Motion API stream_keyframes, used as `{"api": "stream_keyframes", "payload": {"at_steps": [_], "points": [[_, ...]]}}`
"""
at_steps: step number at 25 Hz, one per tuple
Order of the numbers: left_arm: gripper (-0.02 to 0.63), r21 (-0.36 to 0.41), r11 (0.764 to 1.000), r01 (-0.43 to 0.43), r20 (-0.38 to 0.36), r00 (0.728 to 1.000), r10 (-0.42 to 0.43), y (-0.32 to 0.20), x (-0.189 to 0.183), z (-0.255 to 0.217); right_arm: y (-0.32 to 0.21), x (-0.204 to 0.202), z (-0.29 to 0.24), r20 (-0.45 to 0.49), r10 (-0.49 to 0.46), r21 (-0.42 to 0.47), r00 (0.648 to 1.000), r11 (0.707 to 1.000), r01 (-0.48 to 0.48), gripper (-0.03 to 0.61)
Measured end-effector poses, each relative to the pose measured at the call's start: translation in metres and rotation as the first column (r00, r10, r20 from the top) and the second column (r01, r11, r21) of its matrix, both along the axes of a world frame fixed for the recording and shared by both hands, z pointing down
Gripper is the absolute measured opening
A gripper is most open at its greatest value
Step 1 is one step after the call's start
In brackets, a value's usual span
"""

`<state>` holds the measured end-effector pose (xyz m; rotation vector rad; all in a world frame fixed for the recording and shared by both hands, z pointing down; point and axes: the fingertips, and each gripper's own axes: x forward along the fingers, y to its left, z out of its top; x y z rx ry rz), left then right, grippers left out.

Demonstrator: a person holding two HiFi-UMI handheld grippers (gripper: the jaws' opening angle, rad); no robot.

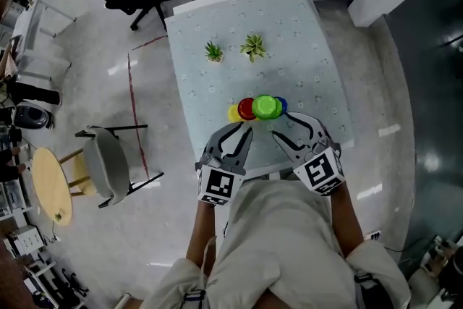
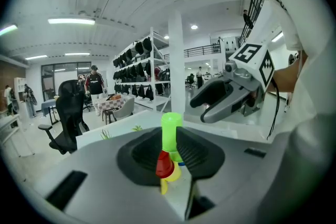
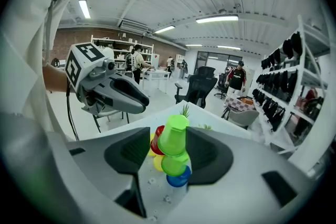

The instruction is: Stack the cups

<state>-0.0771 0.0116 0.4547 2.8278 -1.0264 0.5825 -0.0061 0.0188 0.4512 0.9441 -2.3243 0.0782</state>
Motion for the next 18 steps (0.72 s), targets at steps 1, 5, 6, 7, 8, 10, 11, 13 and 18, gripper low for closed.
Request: {"api": "stream_keyframes", "payload": {"at_steps": [1, 5, 6, 7, 8, 10, 11, 13, 18], "points": [[0.089, 0.002, 1.0, -0.01, 0.001, 1.0, 0.01, 0.001, 0.001, 0.0, 0.001, 0.001, 0.0, -0.001, 0.011, 0.002, 1.0, 1.0, -0.011, 0.21], [0.089, 0.004, 0.999, -0.047, -0.002, 0.999, 0.047, 0.005, 0.007, -0.001, 0.006, 0.007, -0.001, -0.003, 0.048, 0.008, 0.999, 0.999, -0.048, 0.21], [0.089, 0.004, 0.998, -0.055, -0.003, 0.998, 0.055, 0.006, 0.009, -0.001, 0.007, 0.008, -0.001, -0.003, 0.056, 0.008, 0.998, 0.998, -0.056, 0.209], [0.089, 0.004, 0.998, -0.062, -0.006, 0.998, 0.062, 0.007, 0.011, -0.001, 0.009, 0.01, 0.0, -0.004, 0.064, 0.007, 0.998, 0.998, -0.064, 0.209], [0.089, 0.004, 0.998, -0.068, -0.009, 0.998, 0.068, 0.008, 0.013, -0.001, 0.01, 0.011, 0.0, -0.006, 0.071, 0.005, 0.997, 0.997, -0.071, 0.208], [0.089, 0.003, 0.997, -0.078, -0.014, 0.997, 0.078, 0.009, 0.016, 0.0, 0.013, 0.015, 0.001, -0.011, 0.084, 0.001, 0.996, 0.996, -0.084, 0.207], [0.089, 0.002, 0.997, -0.081, -0.016, 0.997, 0.081, 0.01, 0.017, 0.0, 0.014, 0.016, 0.001, -0.012, 0.089, -0.001, 0.996, 0.996, -0.089, 0.207], [0.089, 0.001, 0.996, -0.084, -0.015, 0.996, 0.084, 0.009, 0.018, 0.002, 0.016, 0.018, 0.002, -0.014, 0.096, -0.004, 0.995, 0.995, -0.096, 0.207], [0.089, -0.001, 0.998, -0.068, -0.015, 0.998, 0.068, -0.001, 0.014, 0.005, 0.016, 0.021, 0.004, -0.024, 0.108, -0.011, 0.994, 0.994, -0.108, 0.207]]}}
